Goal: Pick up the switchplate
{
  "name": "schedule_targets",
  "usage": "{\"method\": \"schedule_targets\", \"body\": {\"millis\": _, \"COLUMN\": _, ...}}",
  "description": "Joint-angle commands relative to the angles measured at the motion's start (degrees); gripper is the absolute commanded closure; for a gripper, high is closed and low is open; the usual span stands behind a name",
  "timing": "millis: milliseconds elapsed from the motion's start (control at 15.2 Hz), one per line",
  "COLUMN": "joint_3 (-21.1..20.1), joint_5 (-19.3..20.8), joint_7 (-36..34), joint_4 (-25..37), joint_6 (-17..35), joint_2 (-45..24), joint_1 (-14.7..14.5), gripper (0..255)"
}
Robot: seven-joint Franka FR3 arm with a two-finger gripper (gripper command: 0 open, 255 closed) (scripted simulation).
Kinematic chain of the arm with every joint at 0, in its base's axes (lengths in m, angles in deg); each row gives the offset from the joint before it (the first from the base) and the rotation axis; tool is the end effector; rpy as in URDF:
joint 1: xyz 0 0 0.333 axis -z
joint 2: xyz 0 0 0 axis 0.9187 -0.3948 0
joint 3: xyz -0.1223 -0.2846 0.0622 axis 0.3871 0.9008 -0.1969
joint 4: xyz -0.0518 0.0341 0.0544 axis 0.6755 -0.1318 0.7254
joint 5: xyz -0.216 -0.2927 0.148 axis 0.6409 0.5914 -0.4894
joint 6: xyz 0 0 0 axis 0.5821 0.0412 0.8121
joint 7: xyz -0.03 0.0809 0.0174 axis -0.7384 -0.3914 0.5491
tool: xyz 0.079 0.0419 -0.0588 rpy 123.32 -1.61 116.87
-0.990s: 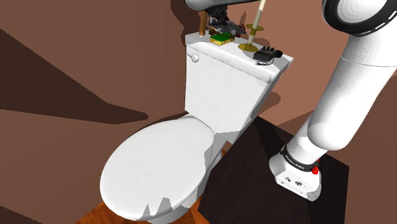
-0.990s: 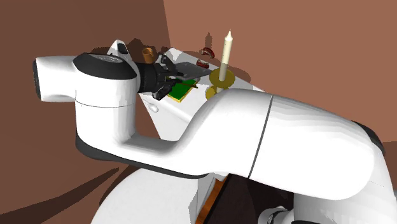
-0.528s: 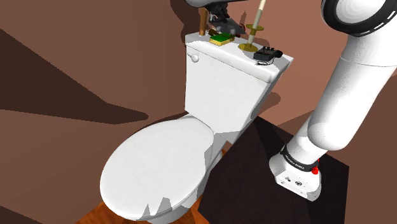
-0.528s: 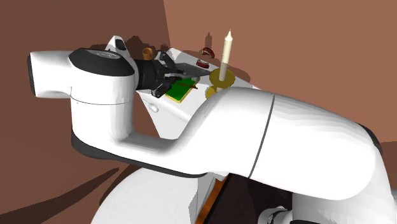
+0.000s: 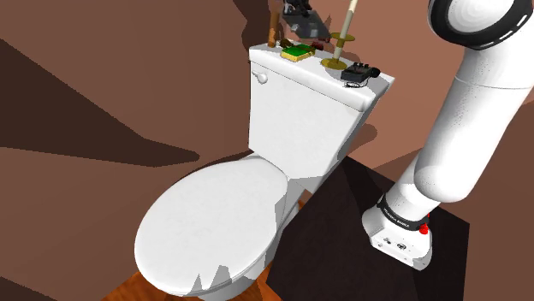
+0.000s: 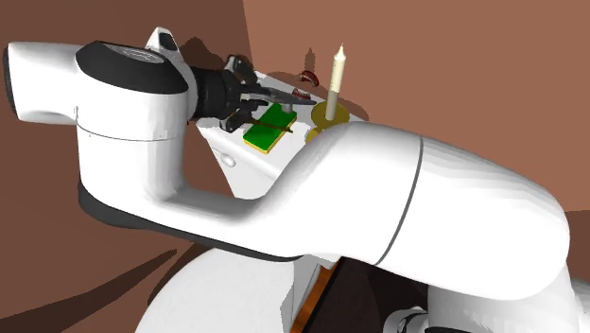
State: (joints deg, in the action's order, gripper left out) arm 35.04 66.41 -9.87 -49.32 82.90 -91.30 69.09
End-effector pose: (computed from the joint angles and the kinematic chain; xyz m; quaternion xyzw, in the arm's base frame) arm 0.5897 -0.0175 0.6214 0.8897 0.0175 -0.1311 0.4370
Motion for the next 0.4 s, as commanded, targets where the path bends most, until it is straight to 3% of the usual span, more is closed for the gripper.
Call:
{"method": "schedule_targets", "body": {"millis": 0, "joint_3": 0.02, "joint_5": 0.58, "joint_7": 1.27, "joint_4": 2.14, "joint_6": -1.14, "joint_2": -0.52, "joint_1": -0.25, "gripper": 255}}
{"method": "schedule_targets", "body": {"millis": 330, "joint_3": 0.05, "joint_5": 1.52, "joint_7": 3.23, "joint_4": 5.50, "joint_6": -2.88, "joint_2": -1.39, "joint_1": -0.73, "gripper": 255}}
